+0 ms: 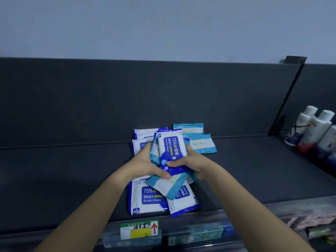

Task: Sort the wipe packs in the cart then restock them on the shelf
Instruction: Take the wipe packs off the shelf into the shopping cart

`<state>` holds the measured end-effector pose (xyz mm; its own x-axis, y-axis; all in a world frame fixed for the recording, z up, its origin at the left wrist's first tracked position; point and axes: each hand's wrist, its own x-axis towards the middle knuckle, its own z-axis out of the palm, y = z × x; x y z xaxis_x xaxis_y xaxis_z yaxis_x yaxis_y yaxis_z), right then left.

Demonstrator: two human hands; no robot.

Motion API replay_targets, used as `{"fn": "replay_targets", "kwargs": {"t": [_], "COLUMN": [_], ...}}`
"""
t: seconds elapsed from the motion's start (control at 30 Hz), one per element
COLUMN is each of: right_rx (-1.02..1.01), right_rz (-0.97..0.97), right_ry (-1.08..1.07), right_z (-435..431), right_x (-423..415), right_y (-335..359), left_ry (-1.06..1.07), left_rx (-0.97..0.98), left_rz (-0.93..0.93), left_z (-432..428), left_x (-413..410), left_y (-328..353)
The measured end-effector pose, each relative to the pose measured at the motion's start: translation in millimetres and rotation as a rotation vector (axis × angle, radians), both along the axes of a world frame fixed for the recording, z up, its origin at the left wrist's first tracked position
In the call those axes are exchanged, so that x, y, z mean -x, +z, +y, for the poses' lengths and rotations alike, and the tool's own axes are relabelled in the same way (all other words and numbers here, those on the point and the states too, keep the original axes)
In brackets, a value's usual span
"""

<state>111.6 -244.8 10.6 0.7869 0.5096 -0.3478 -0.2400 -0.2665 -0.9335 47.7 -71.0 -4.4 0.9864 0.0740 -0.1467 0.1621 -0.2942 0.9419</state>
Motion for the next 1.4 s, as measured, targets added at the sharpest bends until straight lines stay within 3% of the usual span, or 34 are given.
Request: {"fn": "replay_targets", "kwargs": {"t": [0.17, 0.37, 0.5, 0.57, 0.83, 1.1, 1.27, 1.4], "right_rx": [-0.131, -0.408, -0.637, -0.607, -0.35, -0.445, -0.53, -0.448], "right_rz": [0.036, 0.0, 0.078, 0.021, -0.235, -0.263, -0.419, -0.589], "right_ry": [-0.141, -0.167, -0.261, -0.288, -0.326, -0.356, -0.469, -0.614], "right_z": [-12.6, -20.4, -17.5, -13.8, -1.2, 2.5, -14.1, -45.1], "right_x": [-2.4, -3.3, -6.3, -4.7, 0.7, 3.3, 4.9, 10.1], "right_y": [-8.4, -7.2, -2.1, -1.0, -15.5, -8.8, 28.2, 56.0], "left_ry": [0.056, -0.088, -0.147, -0.175, -0.089, -0.121, -0.191, -0.258], "left_rx": [0.077, 0.13, 0.112, 0.063, 0.237, 0.304, 0.347, 0.409], "left_rz": [-0.17, -0.291, -0.363, -0.392, -0.361, -0.351, -0.386, -0.406], "left_z": [-3.7, -17.9, -28.6, -35.3, -23.7, -27.1, -47.4, -79.2], "left_x": [0.0, -10.0, -9.7, -8.9, -19.4, -26.7, -33.2, -34.1], "left_y": [0.3, 16.2, 9.9, 5.4, -20.9, -9.5, 32.9, 61.6]}}
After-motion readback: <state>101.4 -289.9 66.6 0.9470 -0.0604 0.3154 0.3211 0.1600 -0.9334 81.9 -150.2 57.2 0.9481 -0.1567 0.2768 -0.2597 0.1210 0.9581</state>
